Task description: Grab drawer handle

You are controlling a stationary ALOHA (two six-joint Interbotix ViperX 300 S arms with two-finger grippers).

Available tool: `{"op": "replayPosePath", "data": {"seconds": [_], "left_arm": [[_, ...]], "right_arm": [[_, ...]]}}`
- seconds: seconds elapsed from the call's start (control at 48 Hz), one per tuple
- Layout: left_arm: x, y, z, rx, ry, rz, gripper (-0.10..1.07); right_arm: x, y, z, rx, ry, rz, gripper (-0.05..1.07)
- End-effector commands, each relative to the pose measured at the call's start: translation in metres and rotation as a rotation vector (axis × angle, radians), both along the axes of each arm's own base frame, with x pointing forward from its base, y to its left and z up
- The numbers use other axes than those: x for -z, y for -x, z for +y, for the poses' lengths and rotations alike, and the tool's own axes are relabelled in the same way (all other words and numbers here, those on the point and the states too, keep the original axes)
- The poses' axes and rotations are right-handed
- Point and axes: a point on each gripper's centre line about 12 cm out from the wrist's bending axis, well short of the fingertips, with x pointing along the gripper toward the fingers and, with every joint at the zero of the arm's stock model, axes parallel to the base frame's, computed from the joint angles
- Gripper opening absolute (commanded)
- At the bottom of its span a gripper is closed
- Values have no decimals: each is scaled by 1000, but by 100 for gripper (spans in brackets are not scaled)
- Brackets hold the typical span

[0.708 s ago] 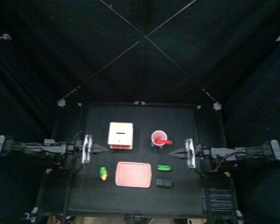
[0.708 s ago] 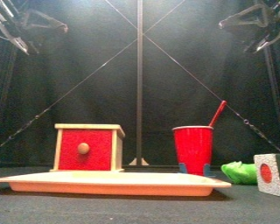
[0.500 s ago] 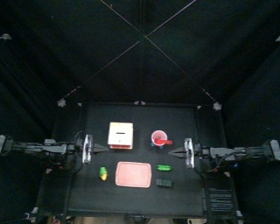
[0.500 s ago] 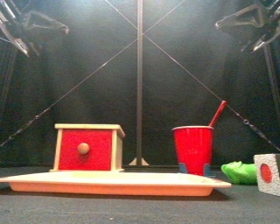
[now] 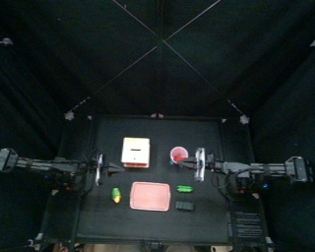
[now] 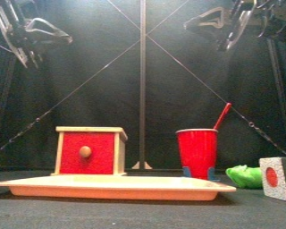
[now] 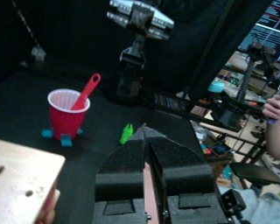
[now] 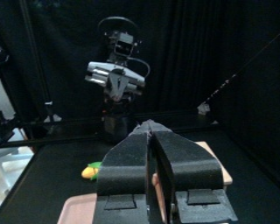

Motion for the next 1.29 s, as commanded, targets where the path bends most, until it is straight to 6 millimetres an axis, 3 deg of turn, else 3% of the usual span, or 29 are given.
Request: {"op": "replayPosePath", "data": {"seconds": [0.0,0.188,0.312,0.688,0.958,1.146,1.271], "left_arm": [[2,-8,1,-21,56,18,61],[13,-11,5,-79,170,50,92],[23,-15,6,-119,260,83,104],[64,-31,-4,-245,554,268,104],[86,-33,5,-408,665,314,104],[101,-36,11,-487,648,333,104],[101,-42,14,-538,689,310,104]], "right_arm": [[-10,-13,-9,27,-4,-41,3],[0,-38,-25,68,-40,-16,3],[10,-58,-33,88,-72,16,3],[52,-127,-75,190,-202,114,3],[70,-157,-93,218,-274,214,3],[83,-174,-104,230,-293,272,3],[92,-186,-112,234,-308,329,3]]}}
